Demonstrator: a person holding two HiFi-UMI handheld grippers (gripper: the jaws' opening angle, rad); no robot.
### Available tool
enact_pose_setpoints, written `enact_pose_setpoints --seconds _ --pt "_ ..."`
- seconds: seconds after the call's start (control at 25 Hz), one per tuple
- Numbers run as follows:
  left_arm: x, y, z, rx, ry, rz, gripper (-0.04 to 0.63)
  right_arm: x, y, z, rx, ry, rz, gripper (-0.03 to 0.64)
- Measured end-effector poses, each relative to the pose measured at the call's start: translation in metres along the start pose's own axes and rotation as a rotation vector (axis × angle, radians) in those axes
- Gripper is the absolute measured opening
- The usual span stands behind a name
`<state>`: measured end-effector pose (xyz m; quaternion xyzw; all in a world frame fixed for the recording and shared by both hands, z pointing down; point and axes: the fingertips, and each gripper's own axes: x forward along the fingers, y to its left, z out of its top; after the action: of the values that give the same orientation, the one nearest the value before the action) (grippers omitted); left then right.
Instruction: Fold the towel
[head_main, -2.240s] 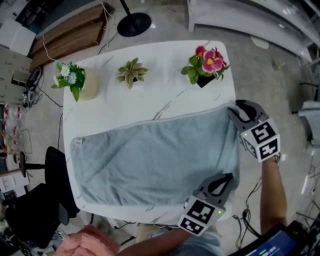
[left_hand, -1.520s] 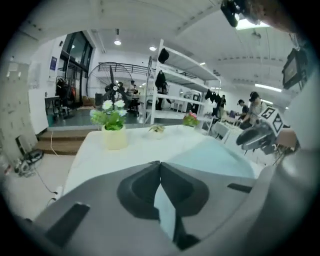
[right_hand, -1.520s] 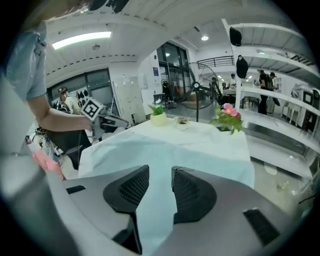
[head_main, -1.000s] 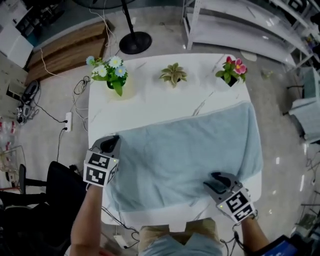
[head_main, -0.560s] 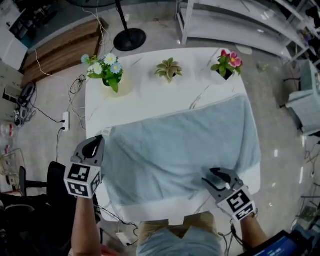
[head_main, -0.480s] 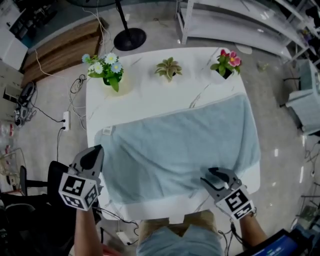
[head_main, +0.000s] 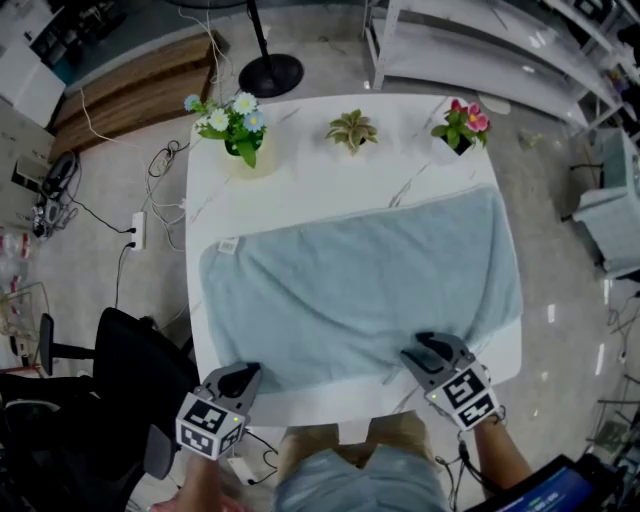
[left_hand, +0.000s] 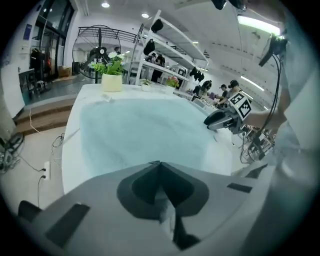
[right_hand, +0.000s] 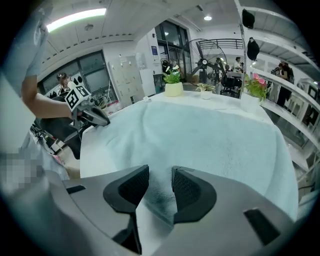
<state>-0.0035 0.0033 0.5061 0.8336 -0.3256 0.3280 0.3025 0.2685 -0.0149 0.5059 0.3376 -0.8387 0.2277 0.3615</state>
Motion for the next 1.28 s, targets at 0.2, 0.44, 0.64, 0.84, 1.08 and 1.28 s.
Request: enact_pose_setpoints --seconds 0.2,0.44,0.64,0.84,1.08,1.28 --pt "-0.021 0.005 -0.003 -0.054 -0.023 0.034 0.008 0.004 0.003 0.000 -0.004 -0.009 0.017 0.163" --pt "-0.046 -0.004 0.077 -0.063 -0.252 0.100 0.009 -0.029 -0.024 0.030 0.065 -0.127 -0.015 0.179" --pt "-0.032 -0.040 0.149 -0.055 -0.401 0.103 0.009 -0.094 -0.106 0.024 0.125 -0.179 -0.177 0.179" --pt "0.002 -0.082 0.200 -0.086 -0.483 0.045 0.009 -0.144 -0.192 -0.030 0.260 -0.192 -0.294 0.181" --pt "0.057 -0.124 0.214 -0.073 -0.441 -0.002 0.009 -0.137 -0.244 -0.088 0.417 -0.235 -0.147 0.255" --pt "0.097 -0.148 0.224 -0.080 -0.403 -0.006 0.009 -0.118 -0.253 -0.097 0.618 -0.340 0.143 0.264"
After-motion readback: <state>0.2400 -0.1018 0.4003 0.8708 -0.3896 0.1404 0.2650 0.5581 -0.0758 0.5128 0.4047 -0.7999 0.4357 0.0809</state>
